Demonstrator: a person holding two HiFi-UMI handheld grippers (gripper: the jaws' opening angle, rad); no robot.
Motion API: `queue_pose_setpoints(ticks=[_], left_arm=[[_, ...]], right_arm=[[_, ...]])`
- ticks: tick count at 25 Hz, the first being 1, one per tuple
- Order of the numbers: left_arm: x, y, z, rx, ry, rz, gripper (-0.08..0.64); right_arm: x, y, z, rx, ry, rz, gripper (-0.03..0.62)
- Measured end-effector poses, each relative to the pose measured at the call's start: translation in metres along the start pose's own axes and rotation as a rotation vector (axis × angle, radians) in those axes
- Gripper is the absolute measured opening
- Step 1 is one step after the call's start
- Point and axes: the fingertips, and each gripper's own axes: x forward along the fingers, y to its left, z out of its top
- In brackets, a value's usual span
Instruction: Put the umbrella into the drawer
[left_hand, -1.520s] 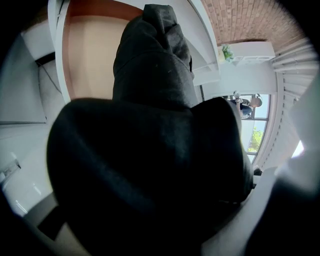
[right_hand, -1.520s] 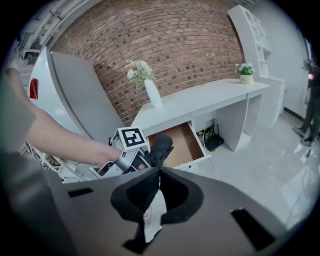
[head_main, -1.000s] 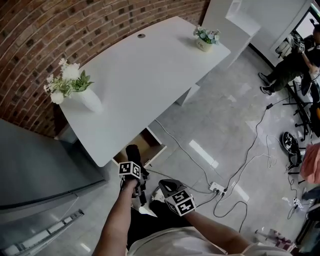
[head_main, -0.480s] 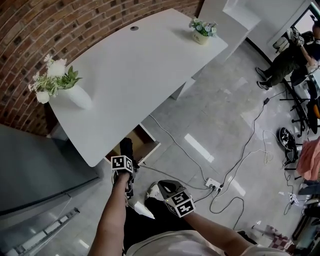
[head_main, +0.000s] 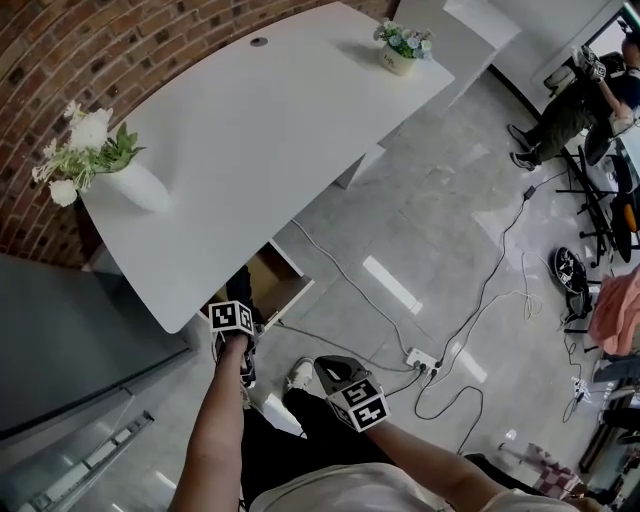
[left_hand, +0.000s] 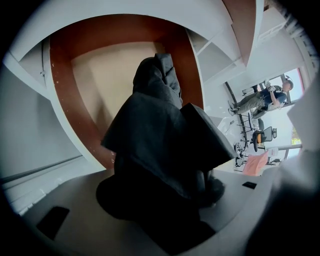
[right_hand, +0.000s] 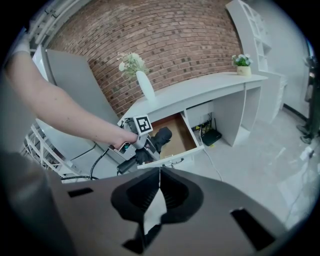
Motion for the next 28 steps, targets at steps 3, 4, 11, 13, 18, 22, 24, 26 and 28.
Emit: queue_pose_setpoints(ticks=[3,4,11,13,18,22,24,26,28], left_arm=[[0.003,0.003,0.004,0.001,-0.016,0.016,0.249],[0.004,0.003,0.005,0.000,-0.022,0.017,0.250],[0.008,0.007,0.009,-0.011,-0.047,0.016,0.255],[0.007,0.008,0.010,-0.007,-0.059,0.021,0.255],[0.007,0.018,0.021,-0.018,-0.102,0.035,0.256],[0.009,0.026,0.020,0.004,-0.099,0.055,0.259],[0.011,0.023,0.020,-0.002,-0.110,0.044,0.261],[0.013,0.017,0.022,-0.028,-0.131,0.016,0.261],[0.016,0.010,0.024,-0.049,-0.151,-0.007,0.264]], right_arm=[[0.005,-0.002,0.001,0.009,0.001,0.004,0.017],[0.006,-0.002,0.002,0.011,0.002,0.007,0.017],[0.020,-0.003,0.004,0.015,-0.008,0.024,0.017],[0.022,-0.002,0.003,0.016,-0.006,0.028,0.017],[0.024,-0.002,0.000,0.032,0.000,0.023,0.017],[0.015,-0.007,0.003,0.090,-0.015,-0.007,0.017],[0.011,-0.008,0.005,0.091,-0.020,-0.013,0.017],[0.011,-0.008,0.003,0.089,-0.013,-0.016,0.017],[0.012,-0.008,0.001,0.095,-0.014,-0.022,0.017]])
